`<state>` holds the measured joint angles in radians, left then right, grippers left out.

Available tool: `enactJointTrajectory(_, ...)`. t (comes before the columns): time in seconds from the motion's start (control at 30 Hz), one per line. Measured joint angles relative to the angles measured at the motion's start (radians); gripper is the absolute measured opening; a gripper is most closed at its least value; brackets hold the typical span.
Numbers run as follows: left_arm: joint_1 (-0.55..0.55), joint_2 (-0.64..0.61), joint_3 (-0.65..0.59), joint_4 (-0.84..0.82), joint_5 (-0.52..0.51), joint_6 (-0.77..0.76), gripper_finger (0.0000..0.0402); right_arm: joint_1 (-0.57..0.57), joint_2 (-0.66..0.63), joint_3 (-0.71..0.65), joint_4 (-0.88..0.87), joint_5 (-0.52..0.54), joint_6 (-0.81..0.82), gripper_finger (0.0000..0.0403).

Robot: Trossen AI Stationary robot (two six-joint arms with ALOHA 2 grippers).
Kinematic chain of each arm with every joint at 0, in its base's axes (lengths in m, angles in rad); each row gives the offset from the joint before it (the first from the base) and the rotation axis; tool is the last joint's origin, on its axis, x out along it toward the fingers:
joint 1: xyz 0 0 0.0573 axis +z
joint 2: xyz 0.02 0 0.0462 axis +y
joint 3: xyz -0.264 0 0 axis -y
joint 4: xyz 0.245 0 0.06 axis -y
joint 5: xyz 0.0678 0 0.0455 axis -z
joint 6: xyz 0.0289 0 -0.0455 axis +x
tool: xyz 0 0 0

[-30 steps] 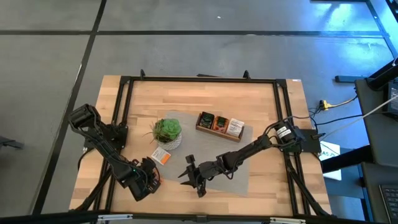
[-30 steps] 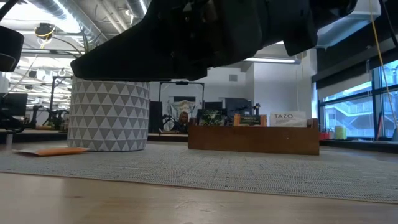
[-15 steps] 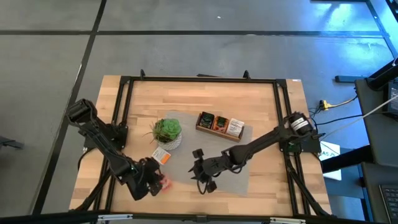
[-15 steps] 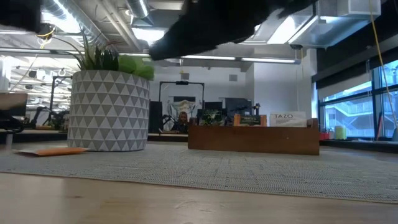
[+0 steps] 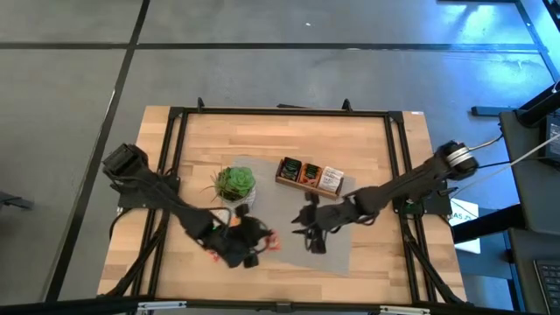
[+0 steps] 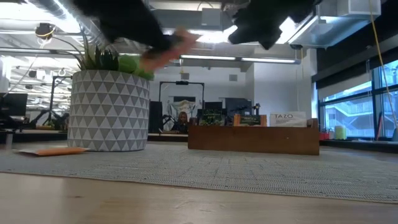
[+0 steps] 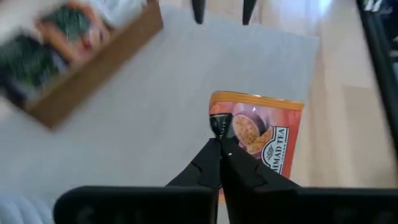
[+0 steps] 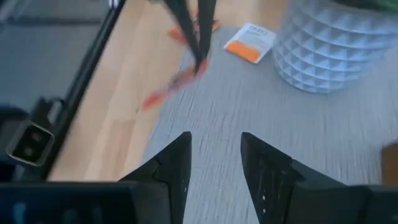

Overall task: Pick & Place Tea
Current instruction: Put the orange tea bag into the middle section of the wooden organizer

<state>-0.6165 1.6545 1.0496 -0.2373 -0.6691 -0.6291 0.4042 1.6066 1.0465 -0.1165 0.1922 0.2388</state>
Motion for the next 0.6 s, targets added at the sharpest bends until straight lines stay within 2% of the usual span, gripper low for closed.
enactJointTrajectory(0.13,0.072,0.063,0.08,0.0,0.016,0.173,0.0002,0.001,-0.077,-0.063,0.035,0.001,0.1,0.0141)
enactJointTrajectory(0.23,0.11,0.104,0.133,0.003,0.003,0.256,0.0003,0.005,-0.085,-0.085,0.093,0.0,0.1,0.0141)
enactJointTrajectory(0.47,0.135,0.149,0.176,0.0,-0.076,0.337,0.0003,0.006,-0.056,-0.09,0.102,0.0,0.093,0.0141)
enactJointTrajectory(0.6,0.137,0.151,0.176,-0.02,-0.1,0.337,0.0003,0.006,-0.054,-0.09,0.1,0.126,0.093,0.0141)
